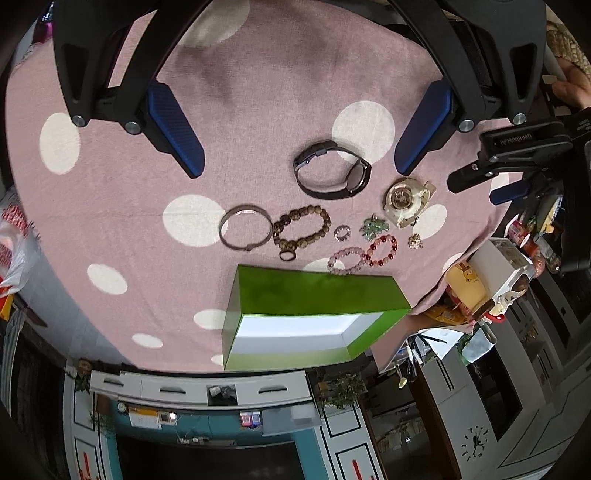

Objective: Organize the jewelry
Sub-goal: 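Grasp the cream watch strap with the left tool while the right tool grasps the silver bangle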

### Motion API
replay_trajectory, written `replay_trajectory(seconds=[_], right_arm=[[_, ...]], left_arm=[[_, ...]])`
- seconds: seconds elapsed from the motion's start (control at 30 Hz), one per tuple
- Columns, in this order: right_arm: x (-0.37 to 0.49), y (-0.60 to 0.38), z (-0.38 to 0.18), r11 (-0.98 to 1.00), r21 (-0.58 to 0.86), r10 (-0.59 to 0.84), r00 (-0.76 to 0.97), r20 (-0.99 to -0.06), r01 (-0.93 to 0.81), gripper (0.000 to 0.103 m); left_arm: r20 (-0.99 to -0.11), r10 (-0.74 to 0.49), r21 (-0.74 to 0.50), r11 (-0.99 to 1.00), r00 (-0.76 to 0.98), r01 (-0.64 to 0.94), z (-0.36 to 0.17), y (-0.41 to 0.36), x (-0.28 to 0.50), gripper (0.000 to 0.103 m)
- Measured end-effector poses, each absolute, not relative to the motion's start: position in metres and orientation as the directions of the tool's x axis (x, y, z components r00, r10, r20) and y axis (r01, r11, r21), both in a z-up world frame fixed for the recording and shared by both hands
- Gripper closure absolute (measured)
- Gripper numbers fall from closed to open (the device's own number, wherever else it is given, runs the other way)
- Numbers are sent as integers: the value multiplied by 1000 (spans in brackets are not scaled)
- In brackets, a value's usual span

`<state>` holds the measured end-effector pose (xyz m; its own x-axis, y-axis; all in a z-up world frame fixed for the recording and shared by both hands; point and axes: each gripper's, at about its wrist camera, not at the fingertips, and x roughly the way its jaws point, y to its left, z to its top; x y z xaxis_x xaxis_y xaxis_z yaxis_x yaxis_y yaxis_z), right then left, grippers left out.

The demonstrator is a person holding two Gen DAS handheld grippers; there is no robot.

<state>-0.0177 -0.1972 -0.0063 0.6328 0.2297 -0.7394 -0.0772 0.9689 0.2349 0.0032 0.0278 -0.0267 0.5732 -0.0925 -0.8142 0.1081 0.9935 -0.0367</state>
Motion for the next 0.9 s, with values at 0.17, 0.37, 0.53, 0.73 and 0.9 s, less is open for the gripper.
replay_trajectory(seconds=[0.17, 0.37, 0.53, 0.73, 0.9], right_arm=[[-12, -198, -22, 963, 258, 253, 602, -757, -79, 1], [-6, -198, -32, 956, 281, 273, 583, -765, -78, 3], [0, -202, -39, 952, 299, 282, 575, -768, -67, 10], [9, -209, -46, 951, 302, 280, 577, -767, -60, 19], [22, -218, -49, 962, 269, 242, 592, -769, -43, 28]], left_arm=[[-812, -118, -93, 993, 571, 72, -38, 47, 4, 2], [-795, -160, -163, 985, 585, 47, -42, 60, 12, 2], [-800, -157, -165, 986, 579, 40, -48, 60, 27, 2], [-816, -152, -144, 988, 557, 59, -58, 53, 50, 17], [-833, -168, -153, 986, 527, 73, -66, 50, 64, 28]])
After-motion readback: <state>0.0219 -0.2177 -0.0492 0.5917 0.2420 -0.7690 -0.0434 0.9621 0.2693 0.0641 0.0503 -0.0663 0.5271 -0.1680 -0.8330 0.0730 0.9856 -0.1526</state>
